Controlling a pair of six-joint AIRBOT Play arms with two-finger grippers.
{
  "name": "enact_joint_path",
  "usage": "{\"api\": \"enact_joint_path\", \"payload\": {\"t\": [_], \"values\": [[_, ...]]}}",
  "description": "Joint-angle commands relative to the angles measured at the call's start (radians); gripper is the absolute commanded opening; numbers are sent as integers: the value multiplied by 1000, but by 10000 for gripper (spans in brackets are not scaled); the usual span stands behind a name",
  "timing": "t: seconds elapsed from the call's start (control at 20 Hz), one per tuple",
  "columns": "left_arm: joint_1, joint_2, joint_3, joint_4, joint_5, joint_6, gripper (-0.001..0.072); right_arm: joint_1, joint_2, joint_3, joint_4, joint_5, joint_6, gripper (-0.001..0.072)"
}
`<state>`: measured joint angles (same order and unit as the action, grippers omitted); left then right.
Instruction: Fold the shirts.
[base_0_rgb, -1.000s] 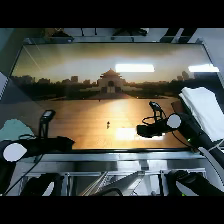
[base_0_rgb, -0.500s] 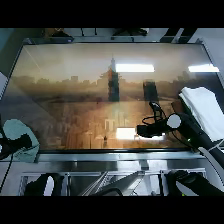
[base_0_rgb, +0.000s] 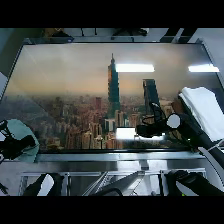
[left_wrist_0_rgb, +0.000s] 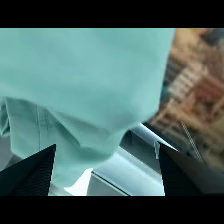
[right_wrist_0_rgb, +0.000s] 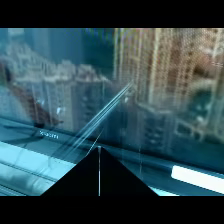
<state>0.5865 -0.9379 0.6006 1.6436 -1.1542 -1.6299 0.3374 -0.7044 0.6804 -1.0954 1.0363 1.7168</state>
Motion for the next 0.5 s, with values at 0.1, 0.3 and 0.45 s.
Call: {"api": "enact_joint_path", "payload": {"t": [0.1,0.3,0.45], "values": [[39,-234,114,-16,62,32,510,1,0,0,0,0,0,14],[39,-344,133,-15,16,87,12,1,0,0,0,0,0,14],[37,-352,134,-25,2,87,11,1,0,0,0,0,0,14]]}}
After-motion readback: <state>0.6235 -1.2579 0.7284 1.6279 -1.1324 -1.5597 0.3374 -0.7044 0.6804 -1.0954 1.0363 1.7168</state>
